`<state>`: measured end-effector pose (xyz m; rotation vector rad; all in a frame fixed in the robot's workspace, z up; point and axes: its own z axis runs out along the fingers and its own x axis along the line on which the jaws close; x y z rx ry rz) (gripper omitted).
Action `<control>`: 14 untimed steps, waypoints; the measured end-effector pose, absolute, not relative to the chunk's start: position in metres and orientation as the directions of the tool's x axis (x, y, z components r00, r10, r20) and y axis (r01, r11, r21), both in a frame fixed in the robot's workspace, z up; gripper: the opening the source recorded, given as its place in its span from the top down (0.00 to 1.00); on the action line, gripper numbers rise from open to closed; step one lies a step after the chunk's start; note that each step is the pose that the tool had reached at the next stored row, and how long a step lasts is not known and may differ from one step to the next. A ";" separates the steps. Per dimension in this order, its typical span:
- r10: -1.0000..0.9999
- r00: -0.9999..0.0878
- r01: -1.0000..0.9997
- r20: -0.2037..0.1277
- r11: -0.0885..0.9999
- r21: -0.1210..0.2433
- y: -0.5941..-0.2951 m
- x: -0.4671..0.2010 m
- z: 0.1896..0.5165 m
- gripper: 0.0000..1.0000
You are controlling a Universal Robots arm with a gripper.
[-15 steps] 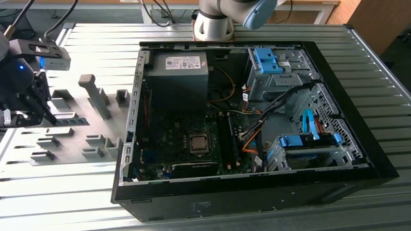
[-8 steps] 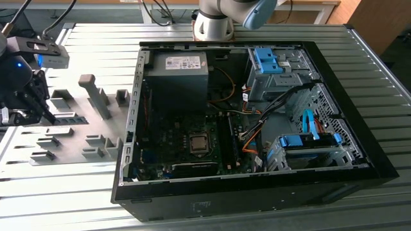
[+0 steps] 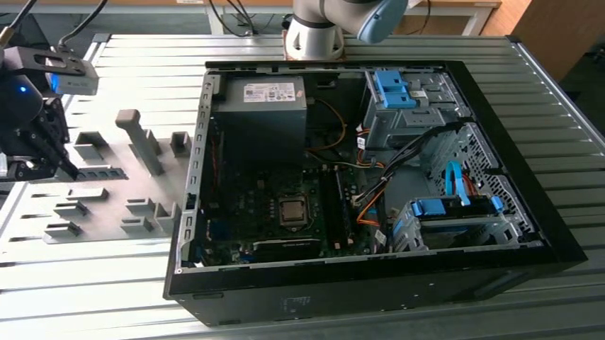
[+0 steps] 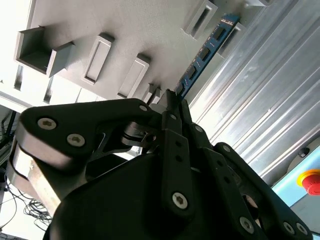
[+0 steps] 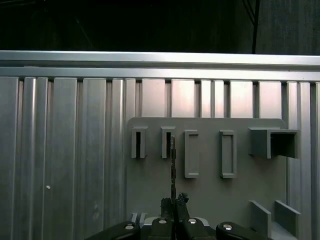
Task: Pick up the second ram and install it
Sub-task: 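Pick up the second ram and move it above second insertion slot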
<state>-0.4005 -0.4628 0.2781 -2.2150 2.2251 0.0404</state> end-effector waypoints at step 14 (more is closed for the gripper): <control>-1.000 -0.005 -1.000 -0.019 0.004 0.017 -0.463 -0.401 0.293 0.86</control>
